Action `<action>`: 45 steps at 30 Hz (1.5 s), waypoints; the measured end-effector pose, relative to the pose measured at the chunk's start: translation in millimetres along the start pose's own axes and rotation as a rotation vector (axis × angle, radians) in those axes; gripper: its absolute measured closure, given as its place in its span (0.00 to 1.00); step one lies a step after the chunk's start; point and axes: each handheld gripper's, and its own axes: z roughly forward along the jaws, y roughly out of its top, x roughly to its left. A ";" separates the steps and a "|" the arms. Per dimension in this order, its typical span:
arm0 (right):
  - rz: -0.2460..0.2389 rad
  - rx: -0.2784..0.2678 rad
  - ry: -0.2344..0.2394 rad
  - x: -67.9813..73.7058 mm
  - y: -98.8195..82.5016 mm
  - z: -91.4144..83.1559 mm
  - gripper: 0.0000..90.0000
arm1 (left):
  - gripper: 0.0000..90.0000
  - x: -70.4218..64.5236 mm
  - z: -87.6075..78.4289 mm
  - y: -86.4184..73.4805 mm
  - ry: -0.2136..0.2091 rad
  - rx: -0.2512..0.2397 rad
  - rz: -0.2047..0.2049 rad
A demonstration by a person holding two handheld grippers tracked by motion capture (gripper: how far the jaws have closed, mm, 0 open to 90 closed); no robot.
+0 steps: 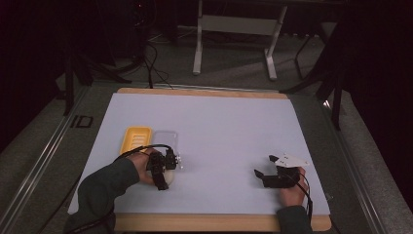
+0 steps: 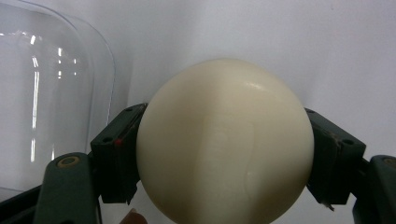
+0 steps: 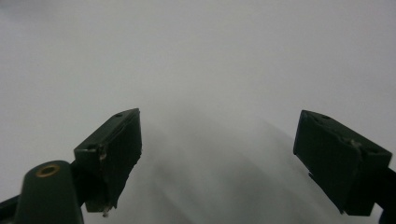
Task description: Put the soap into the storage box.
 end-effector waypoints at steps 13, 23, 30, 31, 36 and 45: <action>-0.002 0.002 0.000 0.2 0.0 0.1 0.17 | 0.28 -1.1 -0.5 1.7 0.007 0.012 0.016; -0.002 0.003 -0.001 0.3 0.1 0.2 0.17 | 0.29 0.1 -1.6 3.7 0.001 0.036 0.017; -0.004 0.003 0.000 0.2 0.1 0.2 0.17 | 0.29 1.2 -5.5 4.6 0.010 0.036 0.019; -0.003 0.003 0.000 0.3 0.1 0.2 0.17 | 0.29 1.2 -6.3 4.8 0.013 0.037 0.020; -0.004 0.003 0.000 0.4 0.1 0.2 0.17 | 0.29 2.6 -9.2 4.5 0.014 0.038 0.015; -0.005 0.003 0.000 0.4 0.1 0.2 0.17 | 0.29 4.0 -12.9 3.8 0.014 0.045 0.008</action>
